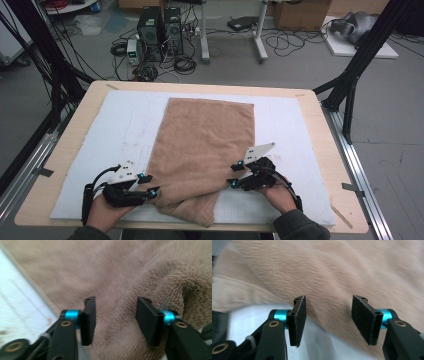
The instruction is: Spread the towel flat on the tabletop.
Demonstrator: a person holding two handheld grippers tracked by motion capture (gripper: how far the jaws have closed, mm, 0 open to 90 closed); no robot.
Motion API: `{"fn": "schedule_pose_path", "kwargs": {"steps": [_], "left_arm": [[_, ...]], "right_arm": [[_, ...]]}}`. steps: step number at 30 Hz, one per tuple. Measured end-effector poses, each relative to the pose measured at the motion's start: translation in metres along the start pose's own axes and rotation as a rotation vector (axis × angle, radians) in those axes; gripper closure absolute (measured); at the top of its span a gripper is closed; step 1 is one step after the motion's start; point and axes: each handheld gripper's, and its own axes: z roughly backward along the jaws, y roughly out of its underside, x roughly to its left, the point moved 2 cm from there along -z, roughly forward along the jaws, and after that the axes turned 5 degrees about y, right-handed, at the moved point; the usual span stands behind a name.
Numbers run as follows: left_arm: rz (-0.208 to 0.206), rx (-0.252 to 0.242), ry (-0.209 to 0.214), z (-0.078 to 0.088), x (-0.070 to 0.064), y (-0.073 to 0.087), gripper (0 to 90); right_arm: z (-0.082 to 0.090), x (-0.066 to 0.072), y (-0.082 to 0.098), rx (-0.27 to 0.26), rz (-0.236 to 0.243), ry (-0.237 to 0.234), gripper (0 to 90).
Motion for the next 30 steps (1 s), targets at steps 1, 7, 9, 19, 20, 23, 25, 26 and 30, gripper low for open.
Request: {"fn": "schedule_pose_path", "kwargs": {"steps": [1,7,9,19,20,23,25,26,30], "left_arm": [[-0.005,0.004,0.014,-0.005,-0.001,0.002,64.6],[-0.017,0.003,-0.02,-0.011,0.0,-0.003,84.1],[0.009,-0.048,-0.061,-0.005,0.006,-0.012,84.6],[0.139,-0.127,-0.233,-0.028,0.08,-0.078,84.9],[0.154,-0.122,-0.241,-0.033,0.086,-0.08,84.9],[0.206,-0.071,-0.256,-0.056,0.106,-0.08,84.7],[0.216,-0.02,-0.259,-0.069,0.113,-0.074,83.4],[0.222,-0.01,-0.26,-0.071,0.115,-0.072,81.4],[0.217,-0.051,-0.257,-0.058,0.112,-0.075,69.7]], "right_arm": [[-0.003,0.002,-0.001,0.018,0.02,0.012,46.7],[-0.019,-0.002,-0.005,0.066,0.066,0.021,80.5],[-0.012,-0.005,-0.013,0.048,0.076,0.03,83.3],[-0.003,-0.081,-0.063,0.055,-0.028,0.229,83.5],[-0.008,-0.09,-0.062,0.079,-0.058,0.235,83.5],[-0.028,-0.106,-0.052,0.149,-0.11,0.237,83.5],[-0.041,-0.111,-0.045,0.186,-0.14,0.229,83.0],[-0.044,-0.112,-0.043,0.174,-0.146,0.227,82.5],[-0.035,-0.11,-0.046,0.149,-0.139,0.246,71.0]]}}
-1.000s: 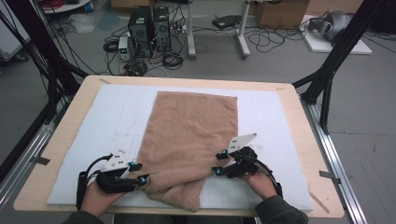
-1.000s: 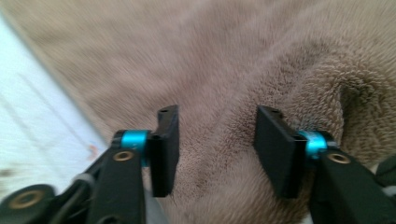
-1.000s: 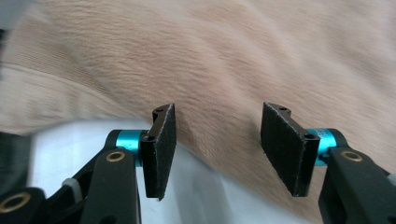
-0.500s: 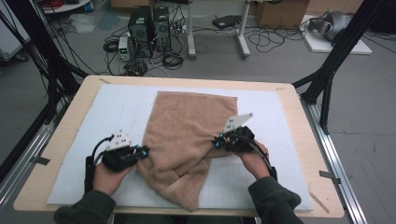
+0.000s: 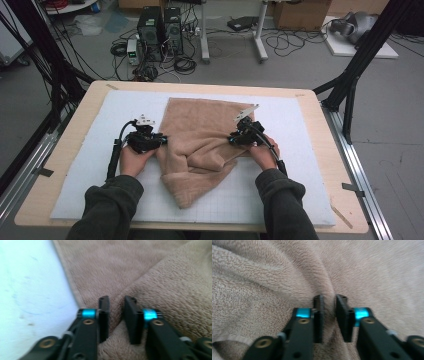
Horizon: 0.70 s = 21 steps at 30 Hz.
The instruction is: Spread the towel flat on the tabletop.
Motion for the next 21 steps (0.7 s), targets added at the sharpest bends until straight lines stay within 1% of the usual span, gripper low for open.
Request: {"fn": "schedule_pose_path", "kwargs": {"steps": [1,2,4,5,6,7,8,9,10,11,12,13,14,15,16,17,18,20,21], "left_arm": [[-0.008,-0.018,0.0,0.008,-0.001,-0.001,66.1],[-0.015,-0.027,-0.001,0.013,-0.001,-0.001,64.6],[-0.031,-0.055,0.006,0.03,-0.004,0.0,61.5],[-0.036,-0.063,0.007,0.038,-0.005,0.002,59.6],[-0.043,-0.075,0.009,0.045,-0.007,0.004,58.6],[-0.054,-0.073,0.009,0.052,-0.009,0.007,58.2],[-0.06,-0.077,0.007,0.056,-0.011,0.009,55.9],[-0.071,-0.092,0.006,0.063,-0.014,0.014,53.8],[-0.078,-0.097,0.008,0.068,-0.016,0.017,53.3],[-0.07,-0.103,0.022,0.074,-0.02,0.021,51.4],[-0.062,-0.103,0.053,0.077,-0.024,0.025,49.9],[-0.063,-0.108,0.081,0.08,-0.029,0.029,48.9],[-0.068,-0.106,0.094,0.081,-0.033,0.032,48.8],[-0.072,-0.108,0.12,0.082,-0.039,0.037,48.3],[-0.074,-0.098,0.143,0.081,-0.043,0.04,47.1],[-0.077,-0.091,0.169,0.079,-0.048,0.044,46.1],[-0.089,-0.078,0.184,0.076,-0.054,0.048,45.8],[-0.096,-0.042,0.205,0.067,-0.06,0.052,41.7],[-0.11,-0.025,0.205,0.062,-0.062,0.053,40.9]], "right_arm": [[0.004,-0.001,0.0,-0.018,-0.007,-0.002,68.8],[0.012,-0.001,0.0,-0.047,-0.008,-0.002,67.5],[0.025,0.003,0.001,-0.086,0.001,0.001,64.7],[0.035,0.007,0.002,-0.11,0.013,-0.001,63.6],[0.042,0.011,0.004,-0.118,0.027,0.011,61.7],[0.049,0.016,0.006,-0.129,0.046,0.028,60.8],[0.055,0.02,0.008,-0.14,0.052,0.03,60.2],[0.06,0.022,0.01,-0.15,0.054,0.025,59.7],[0.066,0.028,0.014,-0.169,0.069,0.015,59.7],[0.069,0.033,0.016,-0.179,0.077,0.007,59.3],[0.073,0.041,0.019,-0.191,0.092,-0.011,58.6],[0.075,0.048,0.022,-0.2,0.106,-0.026,57.7],[0.076,0.056,0.024,-0.203,0.13,-0.032,56.7],[0.076,0.063,0.025,-0.2,0.144,-0.038,55.7],[0.075,0.072,0.026,-0.208,0.163,-0.059,55.0],[0.074,0.078,0.026,-0.213,0.172,-0.078,54.4],[0.071,0.085,0.026,-0.213,0.182,-0.099,53.4],[0.063,0.097,0.023,-0.202,0.203,-0.138,50.6],[0.058,0.101,0.021,-0.193,0.22,-0.147,50.0]]}}
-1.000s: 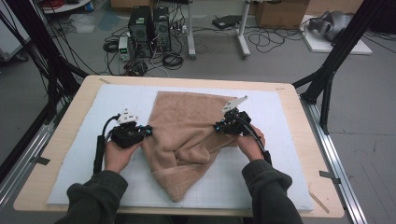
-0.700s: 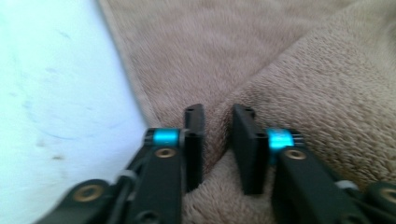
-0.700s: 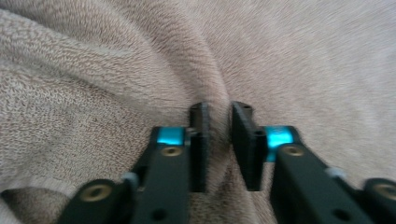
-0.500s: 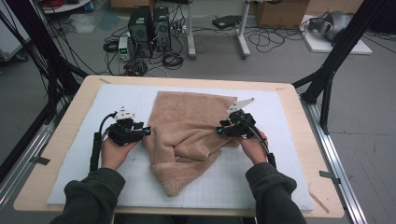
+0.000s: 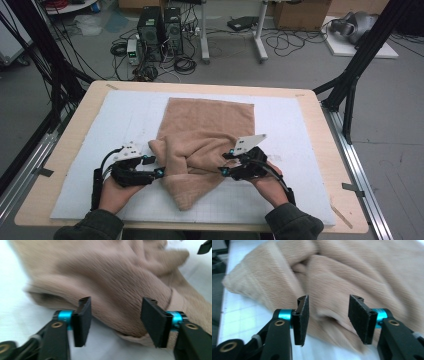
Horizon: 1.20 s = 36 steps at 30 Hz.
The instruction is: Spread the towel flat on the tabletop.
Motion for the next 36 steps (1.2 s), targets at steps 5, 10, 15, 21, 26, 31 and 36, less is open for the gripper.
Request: {"fn": "schedule_pose_path", "kwargs": {"steps": [5,10,15,21,26,31,36], "left_arm": [[-0.042,0.095,-0.009,-0.026,-0.003,0.005,57.1],[-0.077,0.073,-0.044,-0.028,-0.006,0.002,82.4],[-0.075,0.014,-0.07,-0.007,-0.006,-0.003,84.5],[-0.062,-0.018,-0.111,0.002,0.0,-0.005,84.8],[-0.044,-0.035,-0.168,-0.002,0.017,-0.022,84.9],[-0.038,0.004,-0.223,-0.027,0.04,-0.042,84.9],[0.018,0.04,-0.198,-0.05,0.057,-0.038,83.3]], "right_arm": [[-0.027,0.001,-0.006,0.058,0.014,0.009,54.9],[-0.037,-0.008,-0.005,0.091,0.015,-0.032,82.9],[-0.01,-0.02,-0.007,0.071,-0.002,0.026,83.4],[0.026,-0.041,-0.006,0.067,-0.045,0.111,83.6],[0.031,-0.064,0.003,0.108,-0.092,0.175,83.5],[0.008,-0.089,0.017,0.175,-0.169,0.198,83.5],[-0.011,-0.107,0.031,0.191,-0.252,0.187,82.5]]}}
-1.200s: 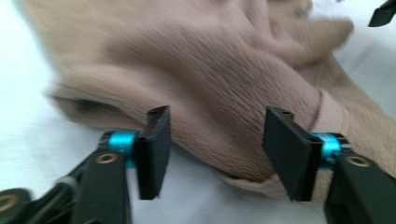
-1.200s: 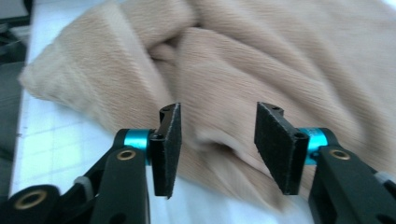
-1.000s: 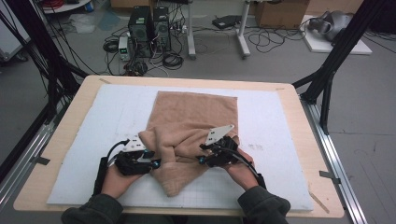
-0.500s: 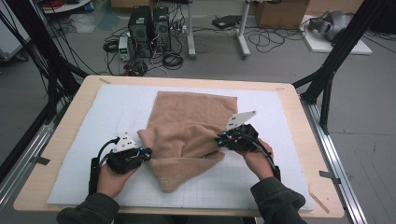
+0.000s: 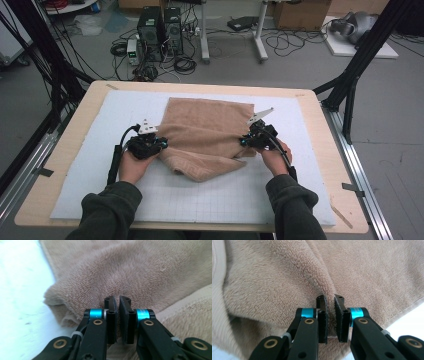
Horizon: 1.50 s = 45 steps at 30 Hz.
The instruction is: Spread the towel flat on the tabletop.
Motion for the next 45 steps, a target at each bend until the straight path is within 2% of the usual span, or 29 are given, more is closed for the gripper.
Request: {"fn": "schedule_pose_path", "kwargs": {"steps": [2,4,7,8,10,13,16,17,21,23,25,26,28,29,30,32,33,36,37,40,41,44,45], "left_arm": [[-0.002,-0.009,0.002,0.005,-0.001,-0.001,78.4],[-0.002,-0.018,0.012,0.013,-0.001,-0.001,69.3],[-0.016,-0.051,0.015,0.033,-0.003,0.0,62.1],[-0.011,-0.059,0.023,0.04,-0.004,0.001,60.4],[-0.02,-0.076,0.021,0.051,-0.007,0.004,58.4],[-0.033,-0.083,0.049,0.066,-0.013,0.012,55.6],[-0.03,-0.077,0.091,0.066,-0.022,0.023,54.8],[-0.037,-0.051,0.112,0.063,-0.026,0.028,53.9],[-0.054,-0.001,0.175,0.047,-0.041,0.04,50.5],[-0.076,0.022,0.176,0.038,-0.047,0.041,49.4],[-0.085,0.032,0.167,0.032,-0.048,0.04,51.3],[-0.09,0.038,0.165,0.028,-0.049,0.04,55.5],[-0.091,0.034,0.173,0.024,-0.051,0.039,64.6],[-0.102,0.025,0.152,0.024,-0.052,0.038,71.1],[-0.112,0.021,0.143,0.024,-0.053,0.037,79.5],[-0.125,0.028,0.14,0.028,-0.053,0.034,83.8],[-0.13,0.016,0.127,0.032,-0.053,0.032,84.5],[-0.132,-0.035,0.109,0.048,-0.052,0.022,85.1],[-0.142,-0.053,0.095,0.055,-0.052,0.017,85.2],[-0.137,-0.121,0.092,0.075,-0.053,0.0,85.5],[-0.143,-0.147,0.09,0.083,-0.054,-0.009,85.5],[-0.198,-0.186,0.047,0.098,-0.06,-0.027,85.6],[-0.203,-0.196,0.049,0.102,-0.061,-0.031,85.6]], "right_arm": [[0.002,-0.001,0.0,-0.016,0.002,0.0,79.0],[0.009,0.001,-0.001,-0.036,0.018,0.004,74.5],[0.029,0.006,-0.002,-0.104,0.042,0.019,68.7],[0.036,0.008,-0.002,-0.125,0.037,0.014,66.7],[0.049,0.015,0.0,-0.165,0.06,0.016,64.2],[0.06,0.031,0.006,-0.174,0.095,-0.017,61.5],[0.059,0.049,0.019,-0.176,0.111,-0.08,58.1],[0.056,0.054,0.022,-0.173,0.121,-0.094,57.3],[0.038,0.072,0.038,-0.106,0.163,-0.161,53.1],[0.027,0.077,0.045,-0.08,0.168,-0.177,51.2],[0.019,0.078,0.047,-0.066,0.154,-0.183,51.2],[0.016,0.078,0.047,-0.064,0.151,-0.188,53.2],[0.01,0.079,0.047,-0.053,0.16,-0.187,62.3],[0.01,0.08,0.046,-0.054,0.168,-0.178,70.5],[0.01,0.079,0.044,-0.054,0.18,-0.19,76.9],[0.011,0.08,0.042,-0.055,0.181,-0.208,81.5],[0.013,0.08,0.041,-0.06,0.187,-0.213,82.4],[0.026,0.077,0.036,-0.087,0.2,-0.2,83.1],[0.033,0.075,0.033,-0.096,0.197,-0.191,83.3],[0.057,0.068,0.021,-0.144,0.198,-0.169,83.7],[0.063,0.066,0.017,-0.158,0.201,-0.161,83.7],[0.088,0.062,0.001,-0.207,0.223,-0.128,83.7],[0.098,0.062,-0.004,-0.222,0.236,-0.116,83.7]]}}
